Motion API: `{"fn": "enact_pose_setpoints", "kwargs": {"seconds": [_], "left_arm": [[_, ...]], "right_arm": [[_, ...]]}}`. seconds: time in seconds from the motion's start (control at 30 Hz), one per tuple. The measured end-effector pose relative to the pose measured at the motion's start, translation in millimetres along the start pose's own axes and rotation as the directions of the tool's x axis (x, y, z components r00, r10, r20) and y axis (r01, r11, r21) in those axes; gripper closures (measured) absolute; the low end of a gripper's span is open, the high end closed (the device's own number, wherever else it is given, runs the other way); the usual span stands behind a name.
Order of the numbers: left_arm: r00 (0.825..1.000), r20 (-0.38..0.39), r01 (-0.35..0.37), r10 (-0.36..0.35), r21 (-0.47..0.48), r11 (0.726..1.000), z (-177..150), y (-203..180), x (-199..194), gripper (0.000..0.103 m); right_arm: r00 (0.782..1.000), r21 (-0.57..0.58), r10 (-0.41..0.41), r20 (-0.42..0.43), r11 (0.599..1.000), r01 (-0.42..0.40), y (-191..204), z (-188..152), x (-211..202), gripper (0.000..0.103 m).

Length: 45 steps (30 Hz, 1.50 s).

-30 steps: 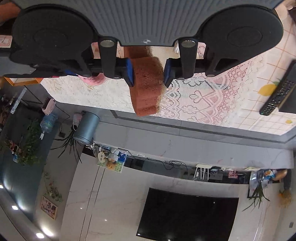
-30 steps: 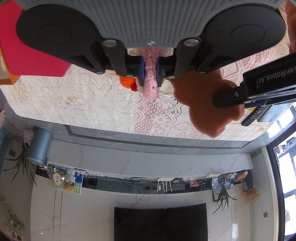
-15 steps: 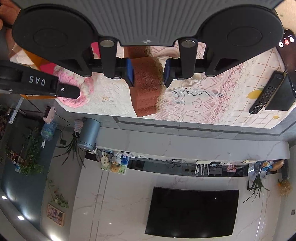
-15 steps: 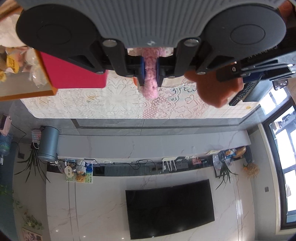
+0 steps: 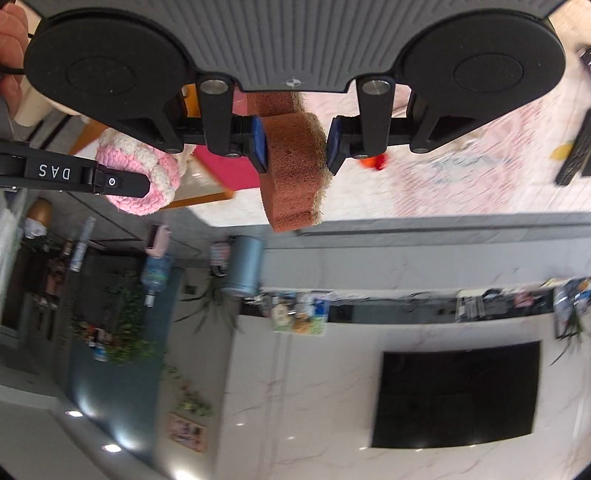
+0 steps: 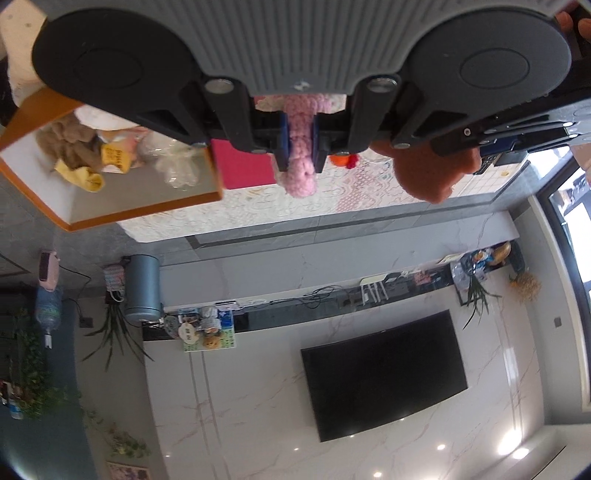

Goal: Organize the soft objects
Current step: 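Carry the sponge and pink toy with both tools over the orange box, then lower both items into the box and open both tools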

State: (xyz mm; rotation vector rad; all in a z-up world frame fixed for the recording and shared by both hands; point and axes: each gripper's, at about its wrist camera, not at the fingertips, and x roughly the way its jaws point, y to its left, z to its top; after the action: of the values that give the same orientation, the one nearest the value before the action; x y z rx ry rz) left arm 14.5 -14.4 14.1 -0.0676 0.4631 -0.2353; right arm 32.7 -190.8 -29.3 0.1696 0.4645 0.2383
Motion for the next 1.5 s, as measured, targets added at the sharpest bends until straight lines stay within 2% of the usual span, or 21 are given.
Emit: {"fn": "enact_pose_setpoints", "kwargs": {"seconds": [0.17, 0.33, 0.47, 0.53, 0.63, 0.8, 0.9, 1.0, 1.1, 1.2, 1.33, 1.5], "left_arm": [[0.995, 0.011, 0.095, -0.095, 0.026, 0.995, 20.1, -28.1, 20.0, 0.066], [0.981, -0.020, 0.194, -0.194, 0.020, 0.981, 37.3, -53.3, 54.7, 0.066], [0.973, -0.060, 0.228, -0.225, 0.052, 0.972, 44.2, -75.7, 87.4, 0.066], [0.967, -0.098, 0.241, -0.235, 0.059, 0.969, 45.4, -85.8, 105.2, 0.066], [0.955, -0.163, 0.262, -0.248, 0.071, 0.962, 40.8, -99.8, 128.4, 0.066], [0.927, -0.301, 0.264, -0.222, 0.104, 0.959, 28.9, -116.5, 163.0, 0.066], [0.904, -0.363, 0.282, -0.225, 0.113, 0.953, 21.6, -119.8, 176.4, 0.066], [0.881, -0.426, 0.290, -0.206, 0.143, 0.946, 11.9, -124.2, 186.5, 0.066], [0.855, -0.478, 0.309, -0.201, 0.158, 0.938, 5.2, -128.7, 193.7, 0.066], [0.841, -0.510, 0.317, -0.182, 0.191, 0.929, 2.1, -136.3, 201.1, 0.066], [0.803, -0.576, 0.332, -0.150, 0.224, 0.916, -4.1, -144.4, 214.4, 0.066], [0.786, -0.606, 0.340, -0.123, 0.258, 0.905, -2.1, -149.7, 221.9, 0.066]], "right_arm": [[1.000, 0.058, -0.022, 0.019, 0.998, 0.020, -42.7, 18.6, -14.0, 0.093], [0.995, 0.042, -0.089, 0.056, 0.995, 0.086, -75.0, 43.6, -20.1, 0.093], [0.987, 0.029, -0.146, 0.062, 0.989, 0.145, -102.1, 58.7, -9.8, 0.093], [0.986, 0.044, -0.162, 0.038, 0.986, 0.161, -118.5, 62.9, -0.1, 0.093], [0.990, 0.105, -0.141, -0.025, 0.984, 0.143, -142.9, 61.3, 18.6, 0.093], [0.986, 0.174, -0.109, -0.130, 0.976, 0.130, -165.9, 39.5, 55.1, 0.093], [0.978, 0.244, -0.051, -0.201, 0.965, 0.100, -179.3, 24.4, 76.3, 0.093], [0.963, 0.277, -0.016, -0.269, 0.956, 0.093, -186.6, 11.9, 92.6, 0.093], [0.945, 0.261, -0.031, -0.325, 0.958, 0.122, -191.0, 5.9, 103.9, 0.093], [0.920, 0.212, -0.060, -0.388, 0.965, 0.153, -194.4, 3.2, 114.9, 0.093], [0.881, 0.134, -0.102, -0.462, 0.974, 0.183, -198.1, 1.0, 131.6, 0.093], [0.835, 0.033, -0.154, -0.528, 0.979, 0.201, -199.2, -1.0, 148.5, 0.092]]}}
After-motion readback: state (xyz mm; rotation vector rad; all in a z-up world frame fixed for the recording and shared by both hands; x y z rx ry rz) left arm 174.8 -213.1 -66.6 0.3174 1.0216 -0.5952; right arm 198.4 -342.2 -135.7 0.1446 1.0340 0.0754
